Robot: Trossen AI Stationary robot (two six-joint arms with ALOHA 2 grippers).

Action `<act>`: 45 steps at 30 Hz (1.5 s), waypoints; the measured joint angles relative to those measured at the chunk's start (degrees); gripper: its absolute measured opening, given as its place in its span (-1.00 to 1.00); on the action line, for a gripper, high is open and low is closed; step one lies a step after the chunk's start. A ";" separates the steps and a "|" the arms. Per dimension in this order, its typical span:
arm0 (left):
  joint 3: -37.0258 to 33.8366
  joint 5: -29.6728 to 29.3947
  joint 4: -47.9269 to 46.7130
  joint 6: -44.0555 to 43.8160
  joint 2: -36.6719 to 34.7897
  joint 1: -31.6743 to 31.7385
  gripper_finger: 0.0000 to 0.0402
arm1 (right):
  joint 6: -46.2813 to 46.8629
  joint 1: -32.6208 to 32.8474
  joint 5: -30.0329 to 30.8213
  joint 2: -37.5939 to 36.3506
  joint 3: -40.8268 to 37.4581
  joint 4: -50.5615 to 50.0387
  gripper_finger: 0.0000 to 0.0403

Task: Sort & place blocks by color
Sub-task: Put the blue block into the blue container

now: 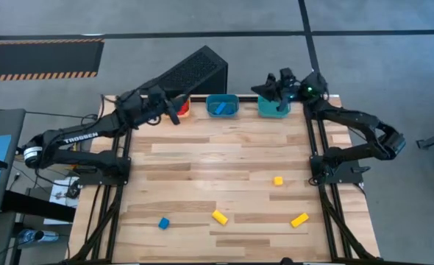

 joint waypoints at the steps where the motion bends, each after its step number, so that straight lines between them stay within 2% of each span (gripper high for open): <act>1: 0.02 0.00 -1.61 -2.00 0.65 -0.33 -0.37 | -1.77 0.01 0.06 0.12 -0.09 -2.86 -0.98; 5: -0.02 1.33 -7.08 -10.00 3.03 -1.94 -0.37 | -5.75 1.51 0.10 0.15 -2.05 -8.83 -0.97; 9: -0.02 1.00 -7.27 -10.93 2.47 -3.63 -0.37 | 1.93 2.75 -0.40 -1.07 -3.02 -4.49 -0.97; 11: 0.49 0.56 -8.08 -10.36 0.47 -3.79 -0.37 | 5.98 2.71 -0.31 -3.27 -2.89 -0.17 -0.98; 13: 1.83 0.44 -11.17 -8.72 -1.72 -4.03 -0.37 | 8.03 2.72 0.21 -5.25 -2.82 -0.10 -0.98; 16: 1.46 0.23 -19.13 -7.36 -3.98 -5.20 -0.37 | 7.42 4.07 0.34 -7.63 -2.91 -6.78 -0.98; 19: -1.35 -1.93 -27.09 -11.18 -4.04 -8.96 -0.37 | 0.25 8.21 2.42 -9.82 -2.91 -20.22 -0.98; 21: -4.71 -4.19 -27.17 -14.72 -3.45 -13.04 -0.37 | -5.67 12.70 6.70 -10.86 -3.02 -30.56 -0.98; 24: -9.12 -6.84 -25.60 -20.33 -2.74 -19.59 -0.38 | -11.71 20.69 14.70 -11.35 -3.02 -39.36 -0.98; 27: -10.78 -9.13 -26.37 -25.86 -2.87 -25.75 -0.38 | -12.14 27.24 20.90 -11.22 -3.02 -42.62 -0.98; 29: -10.60 -9.62 -30.62 -29.20 -2.89 -29.19 -0.38 | -10.72 31.80 25.63 -11.24 -2.96 -43.17 -0.98; 32: -9.49 -8.01 -36.45 -33.62 -2.91 -34.04 -0.38 | -8.32 40.59 35.93 -10.86 -2.98 -46.78 -0.98; 36: -10.49 -6.35 -41.41 -36.60 -2.91 -42.42 -0.38 | -3.87 51.97 50.21 -7.37 -3.04 -47.36 -0.98; 38: -11.83 -6.45 -41.17 -36.62 -2.61 -46.49 -0.37 | -0.01 55.73 56.61 -4.71 -2.92 -44.43 -0.98; 42: -15.13 -5.87 -40.40 -38.27 -2.63 -54.02 -0.32 | 7.92 59.84 66.05 0.41 -2.79 -38.25 -0.98; 45: -17.62 -4.14 -39.51 -38.56 -2.63 -59.58 -0.21 | 13.77 61.70 72.42 4.58 -1.24 -34.89 -0.98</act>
